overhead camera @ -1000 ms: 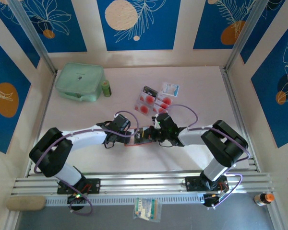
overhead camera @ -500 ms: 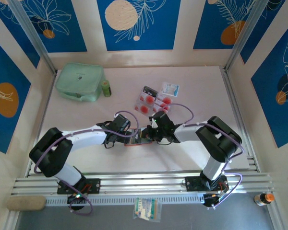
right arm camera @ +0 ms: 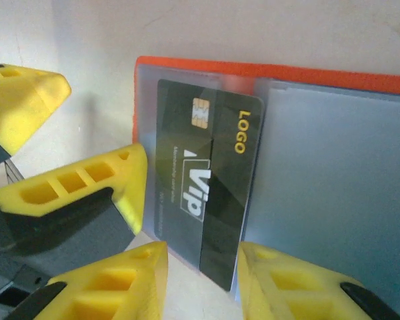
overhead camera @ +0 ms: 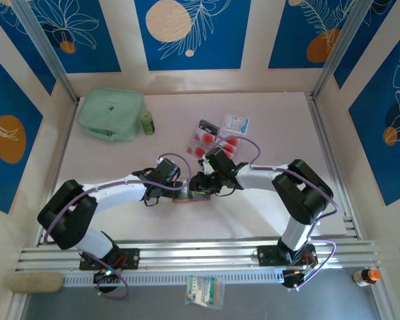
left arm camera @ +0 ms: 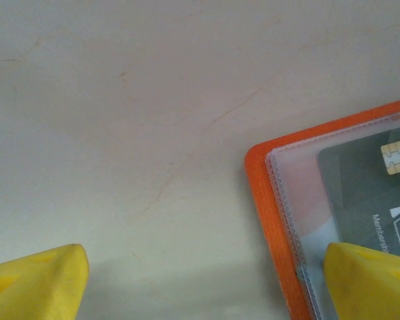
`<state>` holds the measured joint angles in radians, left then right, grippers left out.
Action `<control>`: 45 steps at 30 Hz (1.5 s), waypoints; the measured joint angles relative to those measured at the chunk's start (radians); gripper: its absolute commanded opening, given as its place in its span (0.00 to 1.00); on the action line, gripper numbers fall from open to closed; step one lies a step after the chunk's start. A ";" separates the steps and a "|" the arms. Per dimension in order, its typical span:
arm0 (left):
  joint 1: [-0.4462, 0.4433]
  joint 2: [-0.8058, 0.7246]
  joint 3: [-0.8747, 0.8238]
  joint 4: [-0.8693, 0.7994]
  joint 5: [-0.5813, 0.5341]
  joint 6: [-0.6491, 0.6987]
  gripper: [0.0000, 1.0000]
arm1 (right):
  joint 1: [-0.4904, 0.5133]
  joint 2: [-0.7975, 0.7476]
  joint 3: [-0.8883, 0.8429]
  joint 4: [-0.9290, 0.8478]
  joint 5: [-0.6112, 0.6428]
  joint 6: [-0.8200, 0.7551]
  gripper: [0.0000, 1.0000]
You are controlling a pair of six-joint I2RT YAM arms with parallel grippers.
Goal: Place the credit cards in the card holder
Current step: Insert the credit card into the card slot.
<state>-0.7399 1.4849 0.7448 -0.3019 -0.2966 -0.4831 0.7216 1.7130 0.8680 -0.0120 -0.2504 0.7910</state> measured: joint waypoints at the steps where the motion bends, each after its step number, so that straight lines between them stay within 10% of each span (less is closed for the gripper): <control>1: 0.000 -0.010 0.000 -0.003 0.000 -0.006 0.91 | 0.000 -0.008 0.009 -0.020 0.004 -0.010 0.30; 45: 0.040 0.005 -0.058 -0.002 -0.029 -0.066 0.91 | 0.071 0.189 0.259 -0.225 0.086 -0.114 0.07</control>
<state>-0.7002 1.4895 0.6872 -0.3038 -0.3256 -0.5491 0.7929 1.9018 1.1271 -0.2371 -0.1642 0.6769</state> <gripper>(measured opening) 0.912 0.073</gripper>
